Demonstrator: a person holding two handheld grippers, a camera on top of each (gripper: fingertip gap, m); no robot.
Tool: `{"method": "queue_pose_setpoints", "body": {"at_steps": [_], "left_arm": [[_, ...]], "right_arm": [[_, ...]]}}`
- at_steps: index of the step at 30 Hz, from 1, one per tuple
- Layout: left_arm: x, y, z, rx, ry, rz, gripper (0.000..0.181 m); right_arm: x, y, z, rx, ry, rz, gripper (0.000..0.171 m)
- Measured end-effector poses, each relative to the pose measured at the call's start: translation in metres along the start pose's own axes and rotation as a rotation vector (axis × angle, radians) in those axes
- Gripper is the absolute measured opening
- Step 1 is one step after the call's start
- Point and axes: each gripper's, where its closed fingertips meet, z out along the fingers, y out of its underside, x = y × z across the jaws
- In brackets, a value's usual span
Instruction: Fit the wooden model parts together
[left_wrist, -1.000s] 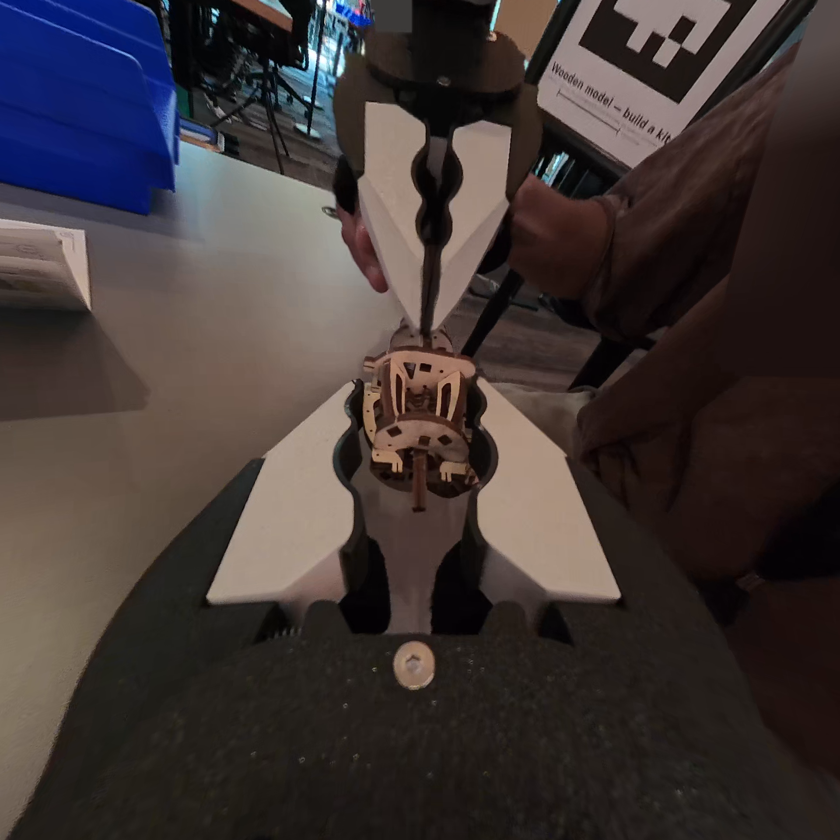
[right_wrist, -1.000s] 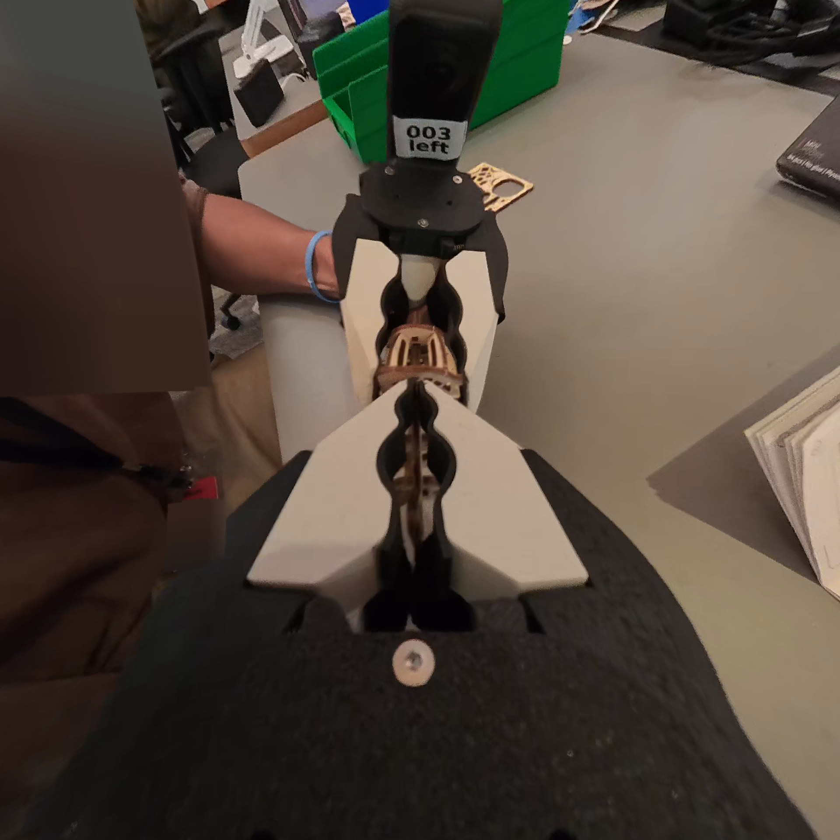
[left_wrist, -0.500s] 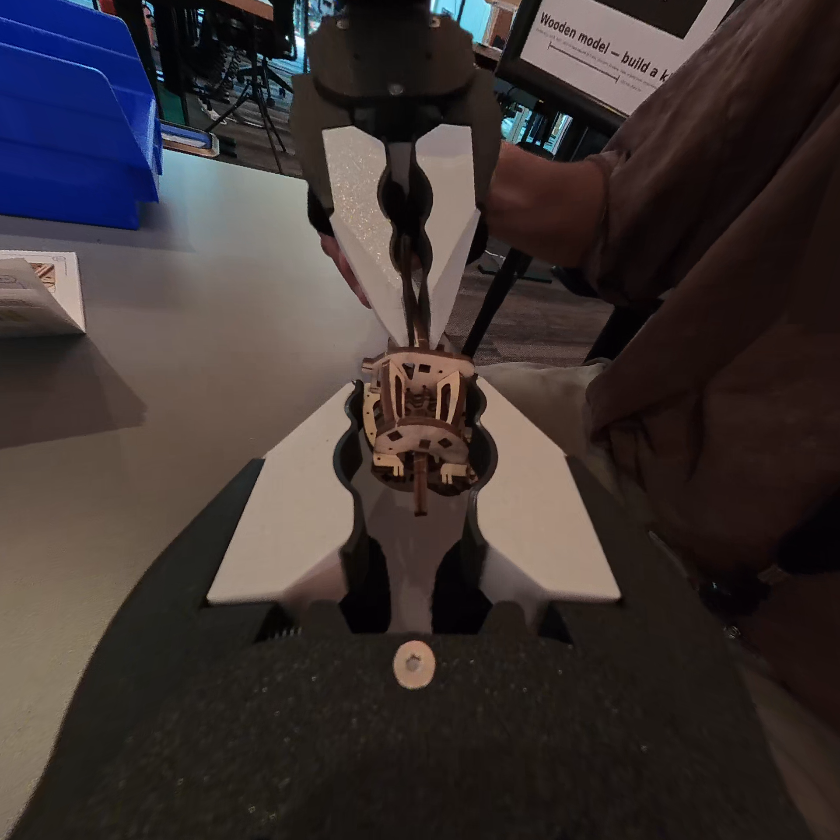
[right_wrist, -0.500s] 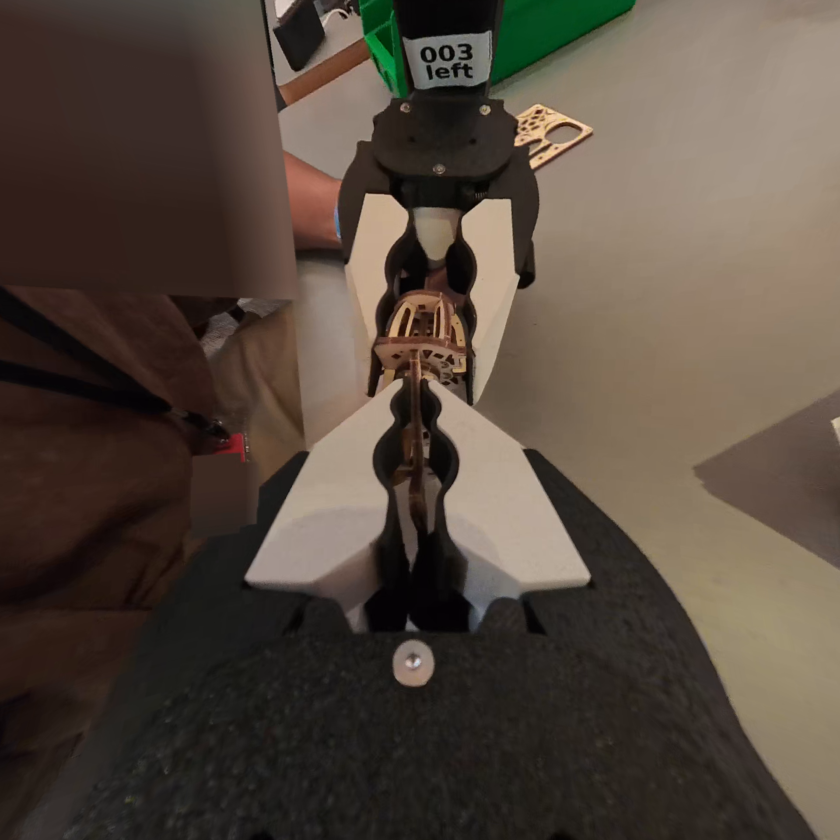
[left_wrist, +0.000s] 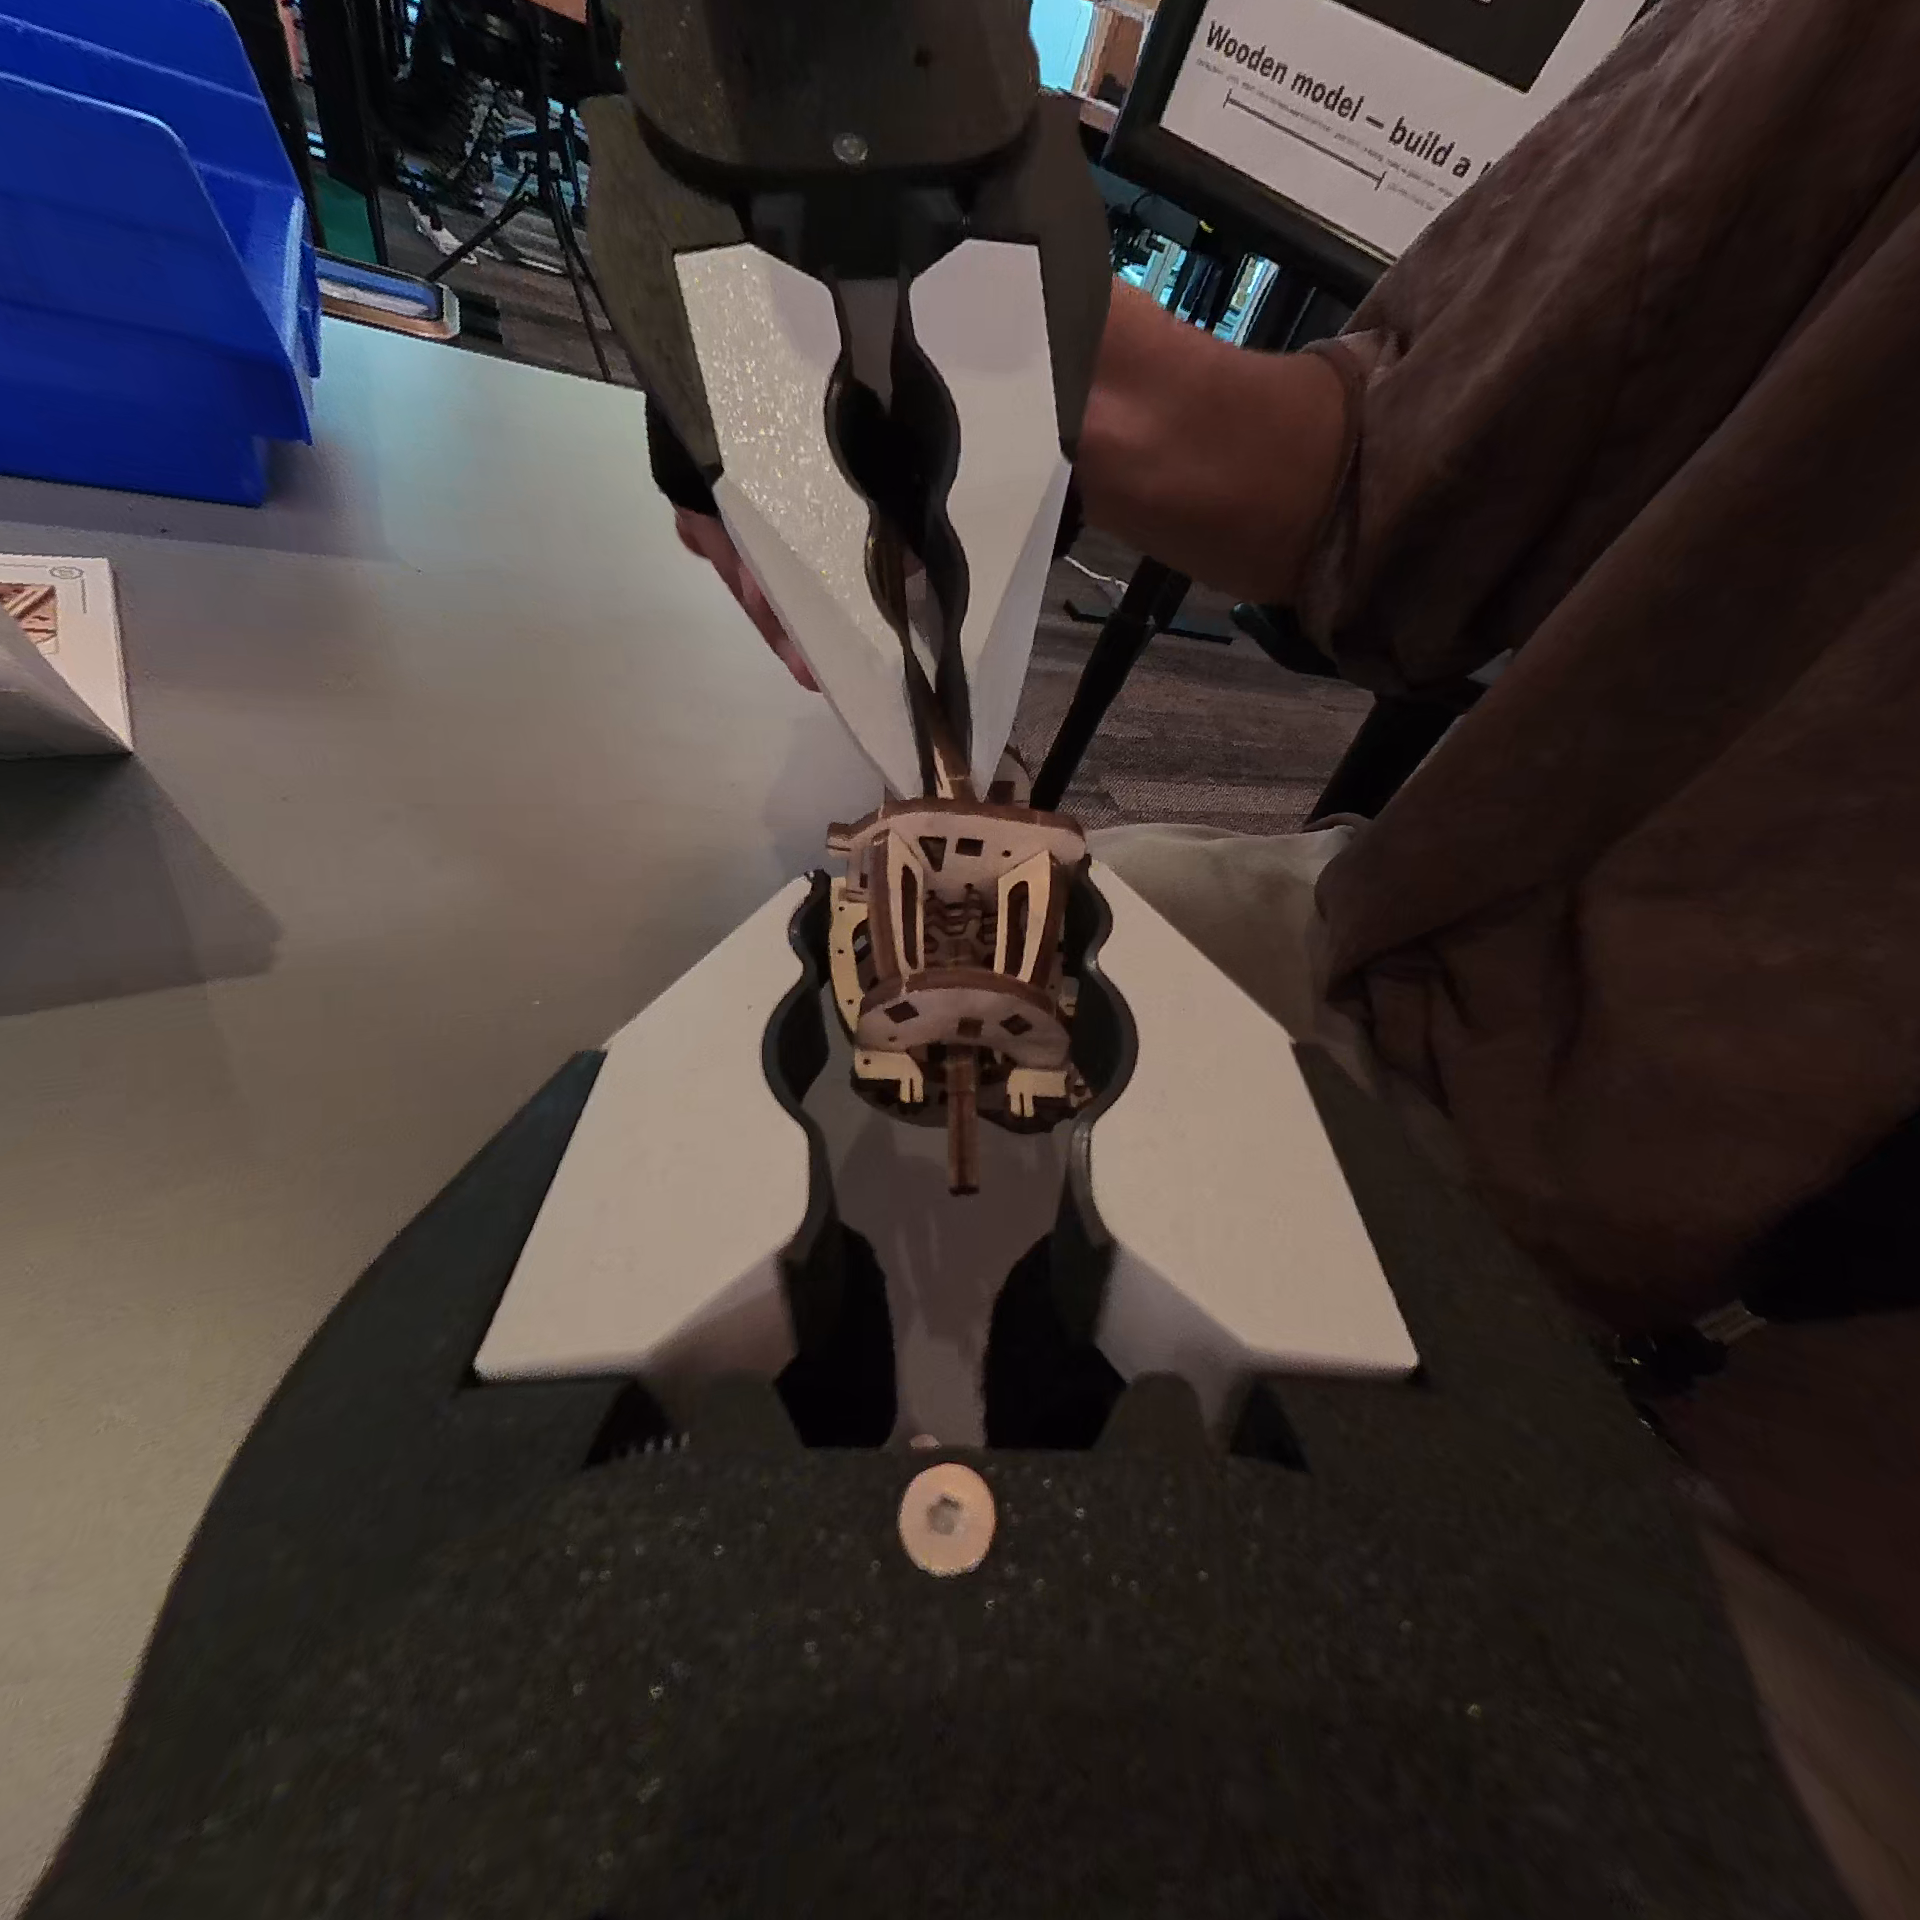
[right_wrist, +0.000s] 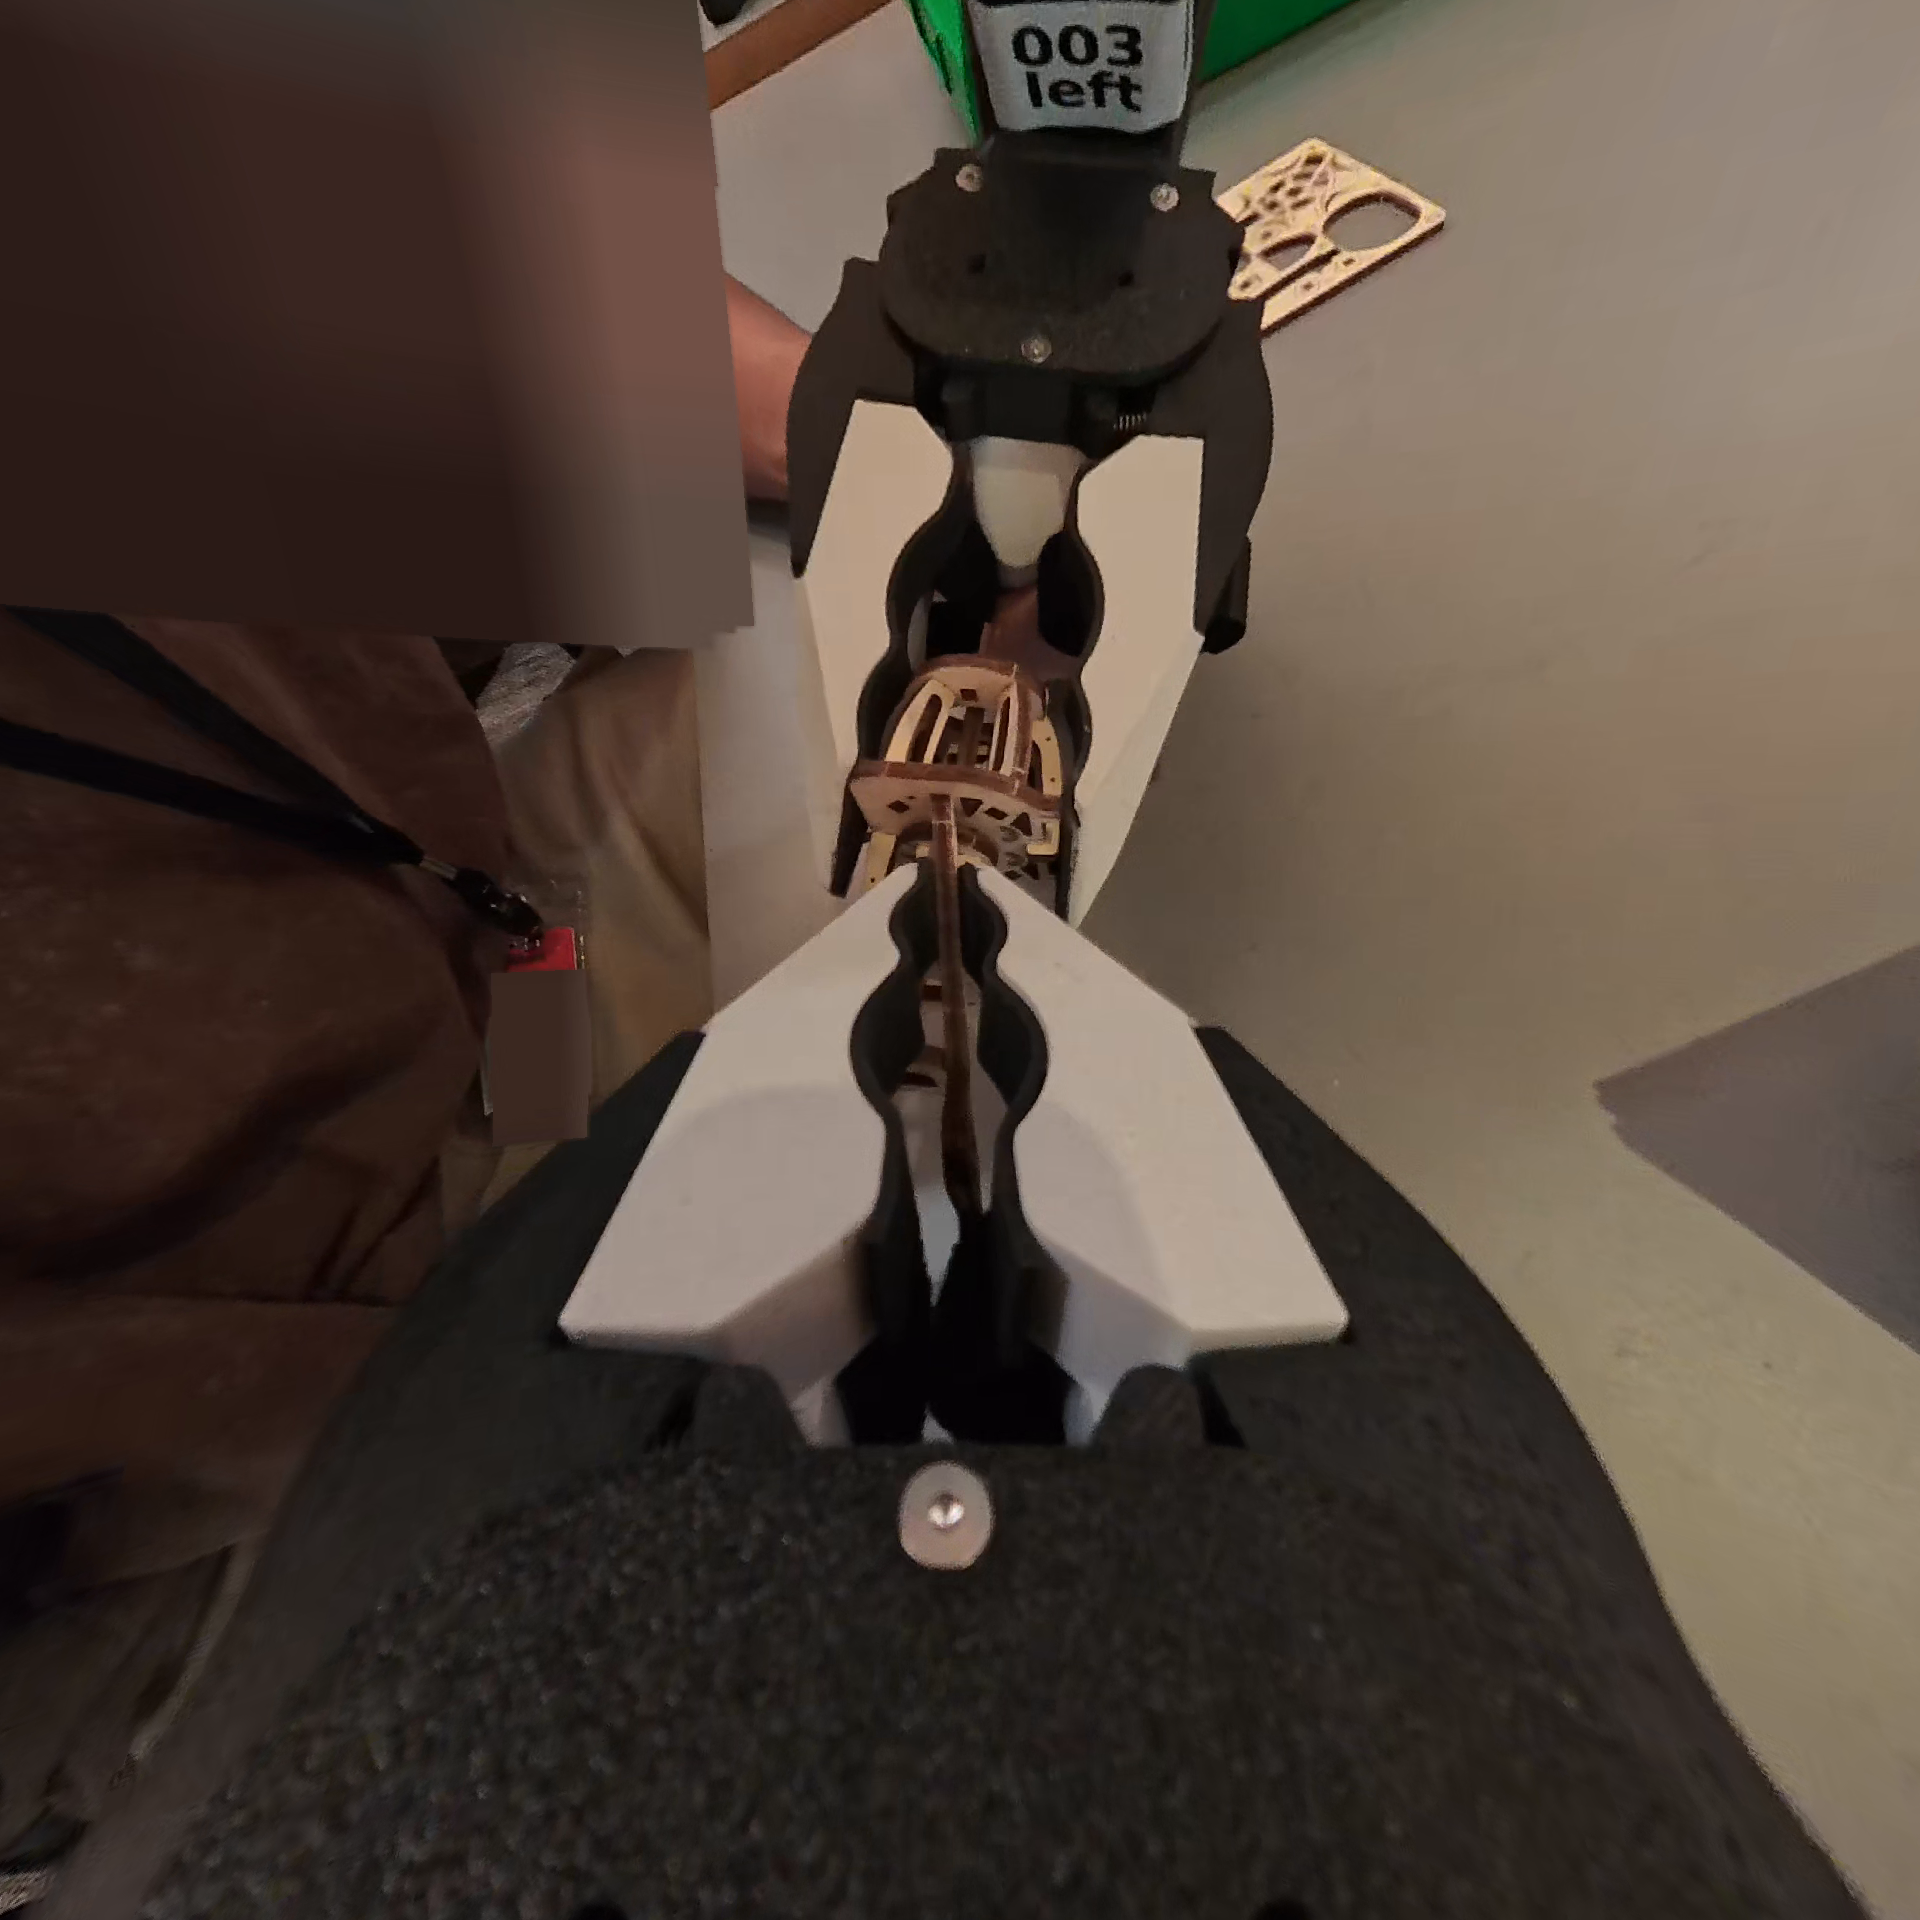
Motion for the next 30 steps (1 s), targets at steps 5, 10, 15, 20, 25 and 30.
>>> {"method": "queue_pose_setpoints", "body": {"at_steps": [5, 10, 15, 20, 25, 30], "left_arm": [[-0.006, 0.004, 0.002, -0.026, -0.051, 0.004, 0.041], [-0.007, 0.014, 0.008, -0.100, -0.075, 0.036, 0.040], [-0.006, 0.012, 0.007, -0.084, -0.070, 0.036, 0.041], [-0.011, 0.007, 0.004, -0.050, -0.112, 0.056, 0.046], [-0.014, -0.002, -0.001, 0.007, -0.127, 0.063, 0.044], [-0.014, 0.000, 0.001, -0.007, -0.136, 0.070, 0.049]], "right_arm": [[0.004, 0.004, 0.000, -0.014, 0.035, 0.027, 0.003], [0.004, 0.012, 0.004, -0.070, 0.046, 0.014, 0.002], [0.004, 0.010, 0.003, -0.123, 0.085, -0.037, 0.002], [0.008, 0.007, -0.001, -0.200, 0.193, -0.148, 0.002], [0.012, 0.016, 0.002, -0.231, 0.228, -0.151, 0.002], [0.012, 0.012, 0.000, -0.217, 0.230, -0.155, 0.002]]}}
